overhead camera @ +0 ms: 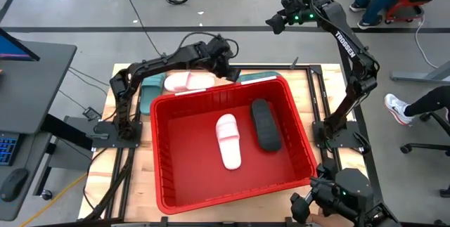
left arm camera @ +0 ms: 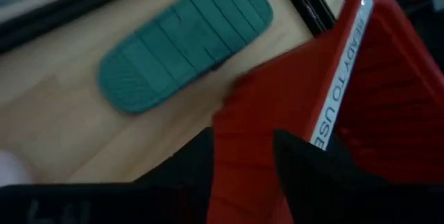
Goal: Pick and place slides into bin
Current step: Adjust the red bin on the table
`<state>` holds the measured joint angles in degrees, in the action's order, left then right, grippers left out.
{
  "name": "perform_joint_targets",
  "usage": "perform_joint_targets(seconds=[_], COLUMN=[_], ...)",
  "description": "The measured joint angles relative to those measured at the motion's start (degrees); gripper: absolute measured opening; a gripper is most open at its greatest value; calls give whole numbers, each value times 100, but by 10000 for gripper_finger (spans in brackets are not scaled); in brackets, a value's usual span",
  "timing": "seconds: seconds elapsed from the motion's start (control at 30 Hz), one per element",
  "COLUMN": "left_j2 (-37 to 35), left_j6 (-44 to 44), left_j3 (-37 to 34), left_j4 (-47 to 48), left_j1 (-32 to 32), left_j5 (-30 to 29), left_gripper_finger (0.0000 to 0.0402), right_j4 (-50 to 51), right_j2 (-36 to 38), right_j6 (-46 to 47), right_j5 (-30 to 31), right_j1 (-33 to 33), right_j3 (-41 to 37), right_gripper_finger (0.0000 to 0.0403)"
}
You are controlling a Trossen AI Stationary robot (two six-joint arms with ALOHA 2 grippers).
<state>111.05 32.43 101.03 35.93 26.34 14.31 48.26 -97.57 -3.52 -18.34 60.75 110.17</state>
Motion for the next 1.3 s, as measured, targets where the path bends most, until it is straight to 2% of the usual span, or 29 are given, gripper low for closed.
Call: perform_joint_targets(seconds=[0.17,0.33,0.5,0.6,0.7,0.8,0.87,1.0,1.13,1.3], left_j2=[249,191,-299,-595,-882,-972,-920,-890,-926,-1281], left_j6=[-161,-297,-125,241,573,980,1302,1540,1476,1782], left_j3=[9,-6,-17,-11,-10,-3,-100,-408,-420,-418], left_j4=[-88,-157,374,837,1660,2848,3412,3611,3567,3532], left_j1=[-224,-573,-740,-584,-397,-128,137,513,338,-33], left_j5=[415,530,112,-511,-1149,-1533,-1628,-1660,-1563,-1519], left_gripper_finger=[181,183,178,183,195,211,222,243,256,248], right_j4=[92,292,320,370,484,564,556,554,559,559], right_j2=[72,220,361,405,420,423,423,423,423,423], right_j6=[145,149,159,154,154,150,150,152,145,79], right_j5=[-271,-332,-351,-355,-364,-355,-360,-361,-331,-320], right_j1=[-2,-66,-82,-87,-93,-139,-148,-216,-256,-256], right_j3=[0,0,0,0,0,0,0,0,0,0], right_gripper_finger=[379,379,379,379,379,379,379,379,379,379])
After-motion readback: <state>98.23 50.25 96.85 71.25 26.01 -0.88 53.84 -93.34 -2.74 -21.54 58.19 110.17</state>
